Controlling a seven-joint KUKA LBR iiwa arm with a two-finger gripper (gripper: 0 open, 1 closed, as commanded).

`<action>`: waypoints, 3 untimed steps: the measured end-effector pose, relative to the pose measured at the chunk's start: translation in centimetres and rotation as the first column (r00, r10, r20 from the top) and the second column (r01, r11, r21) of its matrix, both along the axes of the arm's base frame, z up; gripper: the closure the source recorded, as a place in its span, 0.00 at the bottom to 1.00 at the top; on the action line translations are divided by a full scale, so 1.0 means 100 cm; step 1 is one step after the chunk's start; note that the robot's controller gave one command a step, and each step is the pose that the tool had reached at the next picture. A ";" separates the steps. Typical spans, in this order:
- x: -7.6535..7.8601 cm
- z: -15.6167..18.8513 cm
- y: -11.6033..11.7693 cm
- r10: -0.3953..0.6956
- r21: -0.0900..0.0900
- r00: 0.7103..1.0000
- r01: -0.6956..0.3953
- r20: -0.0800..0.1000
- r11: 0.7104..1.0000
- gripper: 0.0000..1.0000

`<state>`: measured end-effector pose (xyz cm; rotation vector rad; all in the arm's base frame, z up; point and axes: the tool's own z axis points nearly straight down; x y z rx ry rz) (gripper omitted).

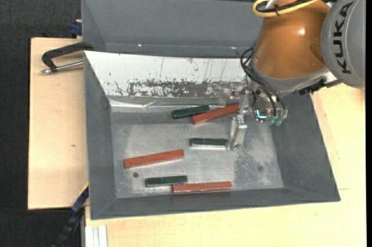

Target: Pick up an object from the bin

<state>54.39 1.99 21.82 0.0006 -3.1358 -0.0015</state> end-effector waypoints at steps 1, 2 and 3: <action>0.002 0.004 0.000 -0.001 0.000 1.000 0.001 0.008 1.000 0.00; -0.002 -0.060 0.007 -0.039 0.001 0.999 0.039 0.012 0.999 0.00; -0.004 -0.104 0.011 -0.052 0.001 0.999 0.052 0.002 0.999 0.00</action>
Offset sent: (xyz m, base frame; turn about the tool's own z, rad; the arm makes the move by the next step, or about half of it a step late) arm -0.0091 0.0155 -0.1482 0.0895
